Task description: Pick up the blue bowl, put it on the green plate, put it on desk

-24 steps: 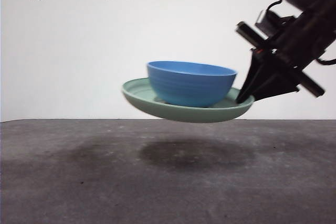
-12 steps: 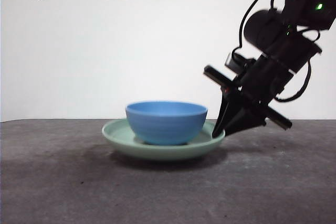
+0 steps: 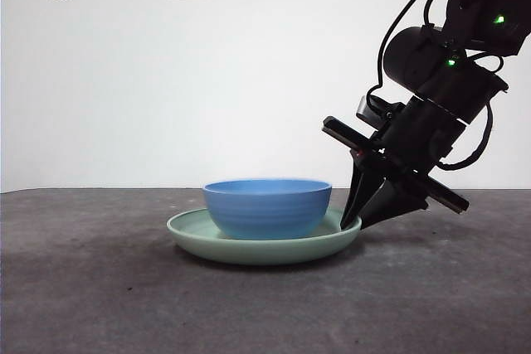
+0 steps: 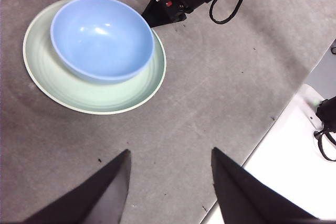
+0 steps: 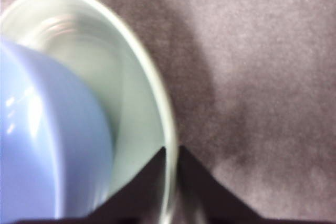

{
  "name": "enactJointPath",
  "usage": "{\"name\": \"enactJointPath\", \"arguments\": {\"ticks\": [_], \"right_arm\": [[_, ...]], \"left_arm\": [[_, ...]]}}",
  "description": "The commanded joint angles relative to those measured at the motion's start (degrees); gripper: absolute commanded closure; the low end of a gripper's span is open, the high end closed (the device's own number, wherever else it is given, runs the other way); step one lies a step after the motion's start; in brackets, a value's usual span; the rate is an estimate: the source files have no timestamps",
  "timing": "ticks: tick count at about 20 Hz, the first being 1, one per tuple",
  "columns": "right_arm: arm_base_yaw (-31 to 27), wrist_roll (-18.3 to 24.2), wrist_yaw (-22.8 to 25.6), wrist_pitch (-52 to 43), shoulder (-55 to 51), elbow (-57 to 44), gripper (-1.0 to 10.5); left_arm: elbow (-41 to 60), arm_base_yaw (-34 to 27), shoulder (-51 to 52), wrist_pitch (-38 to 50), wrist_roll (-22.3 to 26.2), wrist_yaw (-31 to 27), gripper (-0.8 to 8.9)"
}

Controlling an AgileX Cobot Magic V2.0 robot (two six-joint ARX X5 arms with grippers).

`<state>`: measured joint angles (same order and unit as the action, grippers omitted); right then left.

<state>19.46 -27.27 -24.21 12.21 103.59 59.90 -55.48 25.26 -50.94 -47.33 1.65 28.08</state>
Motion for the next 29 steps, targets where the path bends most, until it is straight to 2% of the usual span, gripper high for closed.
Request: {"name": "enactJointPath", "arguments": {"ticks": [1, 5, 7, 12, 16, 21, 25, 29], "right_arm": [[0.3, -0.2, 0.1, 0.3, 0.7, 1.3, 7.7], [0.3, -0.1, 0.3, 1.6, -0.1, 1.3, 7.6], [0.2, 0.8, 2.0, 3.7, -1.9, 1.3, 7.1], [-0.7, 9.0, 9.6, 13.8, -12.1, 1.3, 7.1], [-0.5, 15.4, 7.7, 20.2, -24.0, 1.3, 7.1], [1.7, 20.4, 2.6, 31.9, -38.5, 1.3, 7.1], [4.9, 22.1, 2.6, 38.0, -45.2, 0.9, 7.1], [7.1, 22.1, 2.6, 38.9, -50.2, -0.2, 7.1]], "left_arm": [[-0.4, 0.3, -0.3, 0.6, 0.7, 0.3, 5.64], [-0.4, 0.3, -0.3, 0.5, 0.7, 0.3, 5.64], [-0.4, 0.3, -0.3, 0.5, 0.7, 0.3, 5.64], [-0.4, 0.3, -0.3, 0.6, 0.7, 0.3, 5.64], [-0.4, 0.3, -0.3, 0.6, 0.7, 0.3, 5.64], [-0.4, 0.3, -0.3, 0.6, 0.7, 0.3, 5.64], [-0.4, 0.3, -0.3, 0.6, 0.7, 0.3, 5.64], [-0.4, 0.3, -0.3, 0.6, 0.7, 0.3, 5.64]]}}
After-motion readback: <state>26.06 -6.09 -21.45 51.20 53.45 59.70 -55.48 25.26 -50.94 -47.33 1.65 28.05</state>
